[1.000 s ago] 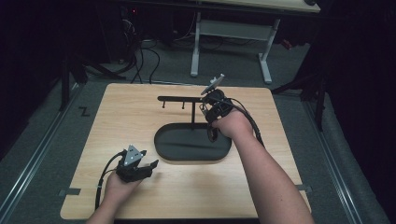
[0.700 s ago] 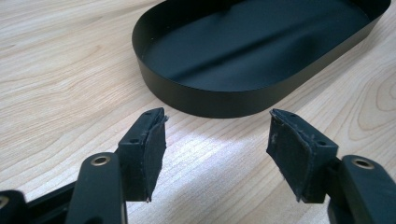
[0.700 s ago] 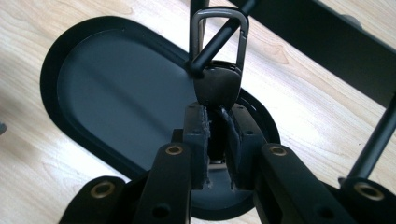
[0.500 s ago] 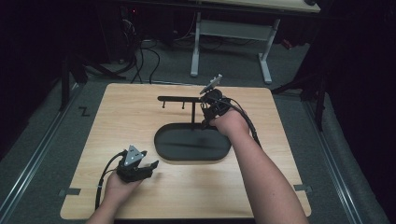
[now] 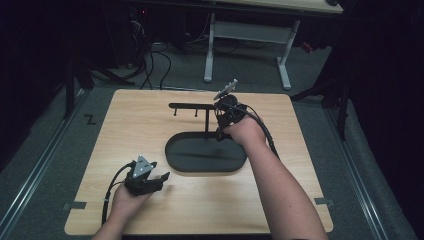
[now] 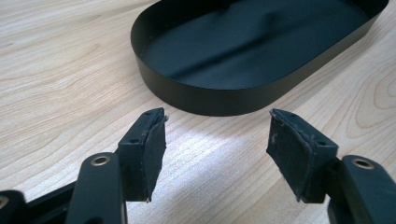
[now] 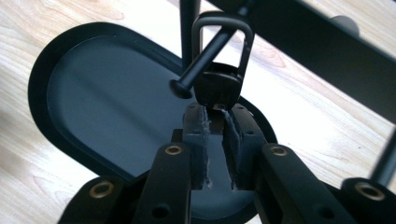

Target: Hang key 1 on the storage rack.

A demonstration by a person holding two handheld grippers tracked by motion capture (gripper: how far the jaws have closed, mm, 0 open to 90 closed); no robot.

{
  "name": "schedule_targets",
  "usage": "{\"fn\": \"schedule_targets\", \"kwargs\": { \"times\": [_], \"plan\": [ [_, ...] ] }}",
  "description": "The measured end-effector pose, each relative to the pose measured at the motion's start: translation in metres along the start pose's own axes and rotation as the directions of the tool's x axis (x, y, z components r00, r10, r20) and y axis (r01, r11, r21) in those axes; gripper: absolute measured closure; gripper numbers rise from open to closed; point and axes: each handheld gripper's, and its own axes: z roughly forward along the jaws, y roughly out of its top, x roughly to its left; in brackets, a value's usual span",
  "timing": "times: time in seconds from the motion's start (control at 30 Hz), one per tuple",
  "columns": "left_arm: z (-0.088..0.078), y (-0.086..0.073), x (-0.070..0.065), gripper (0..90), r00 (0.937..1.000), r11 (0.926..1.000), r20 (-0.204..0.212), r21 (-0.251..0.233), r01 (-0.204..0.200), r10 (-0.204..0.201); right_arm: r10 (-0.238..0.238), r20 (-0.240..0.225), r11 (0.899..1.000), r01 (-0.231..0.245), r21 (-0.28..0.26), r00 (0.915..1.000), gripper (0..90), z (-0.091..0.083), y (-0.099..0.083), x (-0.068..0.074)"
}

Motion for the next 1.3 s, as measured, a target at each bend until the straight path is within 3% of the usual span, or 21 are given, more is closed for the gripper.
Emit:
{"fn": "schedule_targets", "kwargs": {
  "times": [0.17, 0.47, 0.73, 0.93, 1.13, 1.3],
  "plan": [
    [0.002, 0.0, 0.001, 37.2, 1.0, 1.0, 0.0, 0.005, 0.001, -0.001, 0.007, -0.009, 1.0, -0.007, -0.003, 0.9999, 64.1, -0.002, -0.001, 0.002],
    [0.003, 0.0, 0.0, 37.2, 1.0, 0.9999, -0.002, 0.015, -0.006, 0.006, 0.007, -0.029, 0.999, -0.008, -0.042, 0.9996, 54.9, -0.012, -0.025, 0.001],
    [0.003, 0.0, -0.001, 37.0, 0.9999, 0.9999, -0.013, 0.014, 0.004, -0.003, 0.019, -0.068, 0.998, -0.023, -0.061, 0.9975, 51.6, -0.012, -0.058, -0.004],
    [0.003, 0.0, -0.002, 37.0, 1.0, 0.9999, -0.008, 0.014, 0.001, -0.001, 0.049, -0.045, 0.997, -0.052, -0.05, 0.9977, 49.5, -0.01, -0.088, -0.012],
    [0.005, 0.0, -0.002, 37.0, 1.0, 0.9999, -0.008, 0.015, 0.0, 0.0, 0.047, -0.028, 0.998, -0.048, -0.039, 0.9985, 49.0, -0.006, -0.112, -0.016],
    [0.005, 0.002, 0.0, 37.2, 1.0, 1.0, -0.008, -0.004, -0.002, 0.002, 0.062, -0.037, 0.997, -0.064, -0.034, 0.9974, 51.2, 0.002, -0.134, -0.018]
  ]
}}
